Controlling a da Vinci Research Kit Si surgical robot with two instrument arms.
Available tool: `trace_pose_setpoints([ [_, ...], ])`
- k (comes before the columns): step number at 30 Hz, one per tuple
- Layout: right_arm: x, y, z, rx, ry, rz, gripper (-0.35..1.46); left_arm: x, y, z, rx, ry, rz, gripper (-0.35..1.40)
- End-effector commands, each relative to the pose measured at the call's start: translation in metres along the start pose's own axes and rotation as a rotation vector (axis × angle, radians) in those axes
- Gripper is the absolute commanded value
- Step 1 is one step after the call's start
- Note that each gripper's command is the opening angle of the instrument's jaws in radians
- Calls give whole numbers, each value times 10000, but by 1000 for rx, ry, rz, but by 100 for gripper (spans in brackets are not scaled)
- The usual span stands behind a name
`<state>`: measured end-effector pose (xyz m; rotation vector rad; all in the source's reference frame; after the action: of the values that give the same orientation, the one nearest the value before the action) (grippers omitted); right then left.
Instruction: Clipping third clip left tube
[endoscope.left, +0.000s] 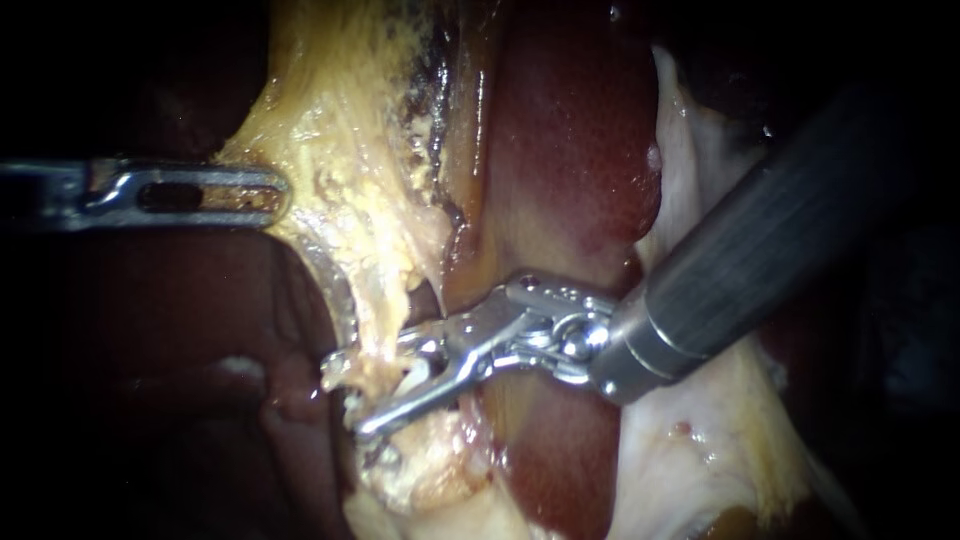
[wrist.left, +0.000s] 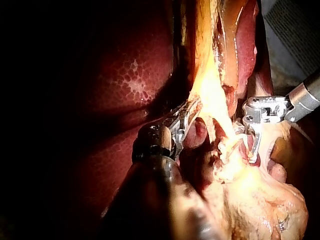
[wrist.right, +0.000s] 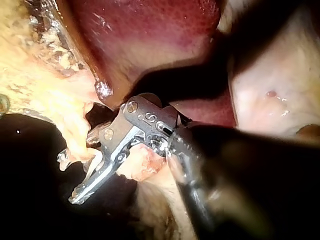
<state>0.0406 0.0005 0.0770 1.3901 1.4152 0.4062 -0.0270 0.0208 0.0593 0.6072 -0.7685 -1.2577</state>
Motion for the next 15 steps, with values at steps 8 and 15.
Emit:
trace_pose_setpoints([
  [8, 9, 8, 7, -47, 27, 68, 50, 0, -1, 1, -2, 0, -1, -35],
  [15, 16, 21, -3, -93, 45, 178, 48, 0, -2, 0, -2, 0, -1, -35],
])
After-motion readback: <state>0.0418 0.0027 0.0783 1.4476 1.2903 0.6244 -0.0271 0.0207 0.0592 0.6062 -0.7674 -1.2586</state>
